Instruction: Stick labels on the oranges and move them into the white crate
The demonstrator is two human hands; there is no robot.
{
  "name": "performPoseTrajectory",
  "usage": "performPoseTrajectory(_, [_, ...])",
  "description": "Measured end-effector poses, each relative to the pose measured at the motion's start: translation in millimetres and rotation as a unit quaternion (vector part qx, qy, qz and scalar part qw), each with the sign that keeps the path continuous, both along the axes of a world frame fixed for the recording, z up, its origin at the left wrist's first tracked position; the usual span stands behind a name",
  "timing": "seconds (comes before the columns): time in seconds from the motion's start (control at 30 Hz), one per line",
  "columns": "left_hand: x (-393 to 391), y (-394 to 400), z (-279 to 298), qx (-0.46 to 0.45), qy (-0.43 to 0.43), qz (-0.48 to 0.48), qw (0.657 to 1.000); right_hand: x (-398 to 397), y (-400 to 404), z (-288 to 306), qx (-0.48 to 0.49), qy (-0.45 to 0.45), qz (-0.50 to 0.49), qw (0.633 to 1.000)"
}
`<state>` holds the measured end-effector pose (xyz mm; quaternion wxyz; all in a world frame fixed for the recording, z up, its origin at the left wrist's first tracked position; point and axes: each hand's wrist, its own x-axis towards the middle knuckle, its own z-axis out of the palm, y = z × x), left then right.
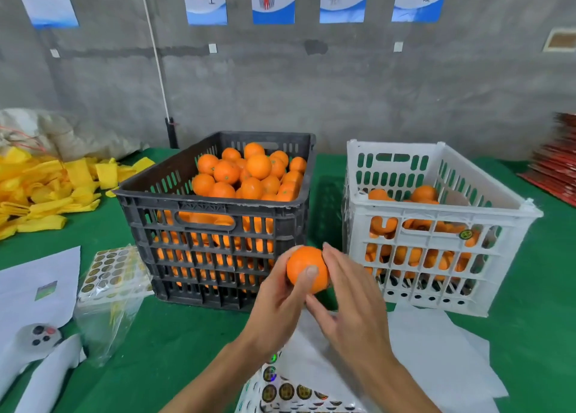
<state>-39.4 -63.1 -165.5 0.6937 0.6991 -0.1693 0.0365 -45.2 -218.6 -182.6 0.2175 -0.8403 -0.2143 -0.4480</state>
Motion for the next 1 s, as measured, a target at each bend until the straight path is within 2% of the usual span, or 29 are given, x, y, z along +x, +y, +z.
performPoseTrajectory(0.1, [17,-21,57,0.053,-0.028,-0.030,0.998,18,-25,41,0.027,-0.059,-0.045,0.997])
performPoseTrajectory(0.23, [41,-42,124,0.111,-0.049,-0.131,0.984,46,-65,90,0.045,-0.073,-0.101,0.991])
performPoseTrajectory(0.33, [62,-33,160,0.196,-0.185,-0.045,0.962,64,-85,114,-0.001,-0.052,-0.164,0.985])
performPoseTrajectory(0.4, [83,-18,174,0.261,-0.231,0.003,0.937,74,-83,121,-0.048,-0.054,-0.164,0.984])
performPoseTrajectory(0.53, [129,21,167,0.361,-0.165,0.053,0.916,87,-32,128,-0.066,-0.104,-0.033,0.992])
performPoseTrajectory(0.6, [150,40,159,0.441,-0.106,0.062,0.889,90,4,134,-0.018,-0.047,0.049,0.998])
performPoseTrajectory(0.7, [176,68,152,0.559,0.024,0.043,0.827,99,45,128,0.018,0.089,0.128,0.988])
performPoseTrajectory(0.77, [194,81,149,0.587,0.072,0.049,0.805,103,61,117,0.058,0.088,0.133,0.986])
performPoseTrajectory(0.9, [235,89,152,0.572,0.074,0.099,0.811,106,70,108,0.180,0.044,0.139,0.973])
performPoseTrajectory(1.0, [259,80,156,0.577,0.039,0.117,0.807,110,70,106,0.201,0.024,0.154,0.967])
